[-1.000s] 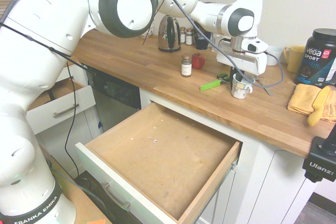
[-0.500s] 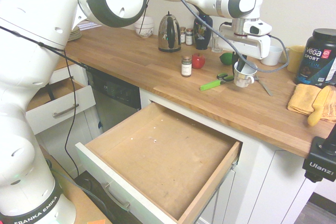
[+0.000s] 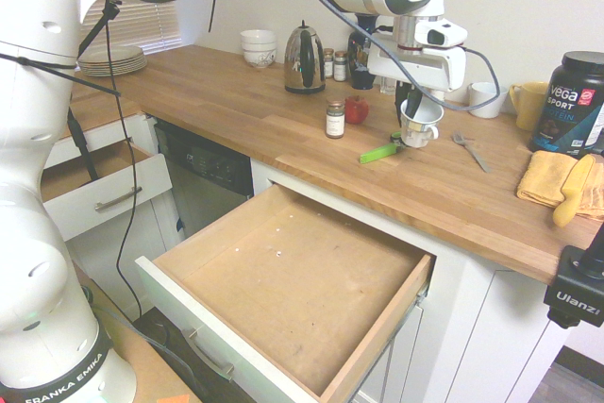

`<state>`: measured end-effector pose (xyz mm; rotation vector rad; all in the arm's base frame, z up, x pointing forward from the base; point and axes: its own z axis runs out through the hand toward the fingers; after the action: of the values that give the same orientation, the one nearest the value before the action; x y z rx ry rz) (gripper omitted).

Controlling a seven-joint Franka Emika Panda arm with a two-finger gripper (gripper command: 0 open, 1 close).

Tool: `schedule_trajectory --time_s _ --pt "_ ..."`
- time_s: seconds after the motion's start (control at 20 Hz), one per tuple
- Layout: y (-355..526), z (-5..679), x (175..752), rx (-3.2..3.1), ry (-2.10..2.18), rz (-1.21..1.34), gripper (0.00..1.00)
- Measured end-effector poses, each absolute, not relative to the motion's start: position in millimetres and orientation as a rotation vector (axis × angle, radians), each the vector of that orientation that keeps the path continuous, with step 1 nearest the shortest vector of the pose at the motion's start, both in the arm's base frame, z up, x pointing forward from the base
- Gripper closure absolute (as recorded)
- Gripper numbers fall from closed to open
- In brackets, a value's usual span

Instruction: Put cup in the drawer

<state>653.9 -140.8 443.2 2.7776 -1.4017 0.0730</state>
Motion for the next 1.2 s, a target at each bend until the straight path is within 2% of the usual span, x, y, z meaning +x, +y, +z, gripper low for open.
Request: schedule_trajectory --time_s 0.8,1.2 --pt "-104 398 485 2.830 -1.340 0.026 1.00" --pt "-96 346 443 2.841 -1.315 -0.005 1.00"
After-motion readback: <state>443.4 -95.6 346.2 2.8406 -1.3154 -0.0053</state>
